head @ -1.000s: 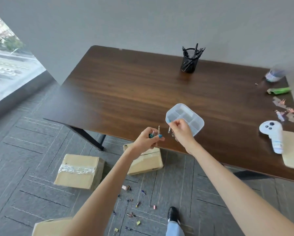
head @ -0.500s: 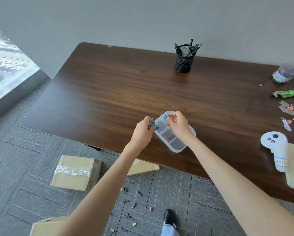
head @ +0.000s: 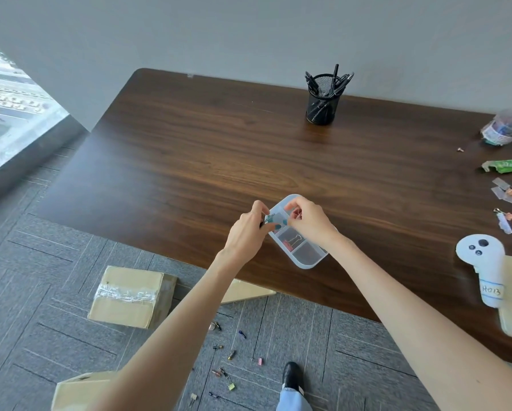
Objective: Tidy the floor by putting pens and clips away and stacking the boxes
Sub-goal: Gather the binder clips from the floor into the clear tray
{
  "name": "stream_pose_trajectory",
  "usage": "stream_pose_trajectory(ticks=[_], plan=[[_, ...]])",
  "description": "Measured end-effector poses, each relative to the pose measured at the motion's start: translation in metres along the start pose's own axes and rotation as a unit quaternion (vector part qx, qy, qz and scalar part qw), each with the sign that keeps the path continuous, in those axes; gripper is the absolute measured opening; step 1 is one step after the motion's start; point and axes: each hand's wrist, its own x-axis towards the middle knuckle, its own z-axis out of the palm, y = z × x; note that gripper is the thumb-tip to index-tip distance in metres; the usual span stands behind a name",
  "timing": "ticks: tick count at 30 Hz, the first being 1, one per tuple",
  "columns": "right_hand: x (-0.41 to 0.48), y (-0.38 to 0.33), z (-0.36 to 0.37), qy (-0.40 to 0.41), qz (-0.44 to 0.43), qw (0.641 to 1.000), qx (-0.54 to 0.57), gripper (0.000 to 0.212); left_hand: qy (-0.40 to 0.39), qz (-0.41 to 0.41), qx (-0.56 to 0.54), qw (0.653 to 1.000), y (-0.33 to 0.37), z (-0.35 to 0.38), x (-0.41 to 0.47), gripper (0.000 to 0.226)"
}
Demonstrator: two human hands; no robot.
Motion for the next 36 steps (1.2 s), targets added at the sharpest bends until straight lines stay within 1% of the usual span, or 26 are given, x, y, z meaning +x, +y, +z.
stream_pose_trajectory(ticks=[2, 5, 9, 12, 15, 18, 20, 24, 27, 30, 36], plan=[[-0.002, 0.0, 0.0, -0.021, -0.009, 0.999, -0.024, 0.029, 0.007, -0.023, -0.031, 0.999, 0.002, -0.003, 0.001, 0.028], [-0.007, 0.001, 0.001, -0.045, -0.029, 0.997, -0.063, 0.035, -0.002, -0.059, -0.068, 0.996, 0.003, -0.009, 0.004, 0.03], [-0.019, 0.006, 0.008, -0.03, -0.057, 0.992, -0.107, 0.042, -0.025, -0.079, -0.08, 0.993, 0.0, -0.012, 0.007, 0.026], [-0.024, 0.01, 0.013, -0.016, -0.064, 0.994, -0.092, 0.043, -0.034, -0.084, -0.094, 0.991, 0.0, -0.01, 0.009, 0.022], [-0.027, 0.013, 0.012, 0.002, -0.071, 0.995, -0.068, 0.042, -0.021, -0.036, -0.061, 0.997, 0.0, -0.008, 0.01, 0.018], [-0.031, 0.015, 0.008, 0.029, -0.076, 0.996, -0.038, 0.036, 0.024, 0.039, 0.03, 0.998, -0.001, -0.006, 0.012, 0.011], [-0.034, 0.017, 0.005, 0.056, -0.073, 0.996, -0.021, 0.034, 0.054, 0.075, 0.074, 0.993, 0.002, -0.004, 0.015, 0.013], [-0.037, 0.023, 0.002, 0.107, -0.076, 0.991, -0.015, 0.03, 0.087, 0.096, 0.126, 0.983, 0.006, 0.002, 0.023, 0.017], [-0.038, 0.028, 0.002, 0.113, -0.071, 0.991, -0.033, 0.028, 0.062, 0.1, 0.171, 0.978, 0.007, 0.003, 0.025, 0.023], [-0.039, 0.032, 0.004, 0.117, -0.06, 0.99, -0.047, 0.027, 0.045, 0.093, 0.164, 0.981, 0.009, 0.002, 0.025, 0.032], [-0.042, 0.032, 0.008, 0.146, -0.043, 0.988, -0.013, 0.026, 0.02, 0.108, 0.067, 0.992, 0.015, 0.002, 0.022, 0.04]])
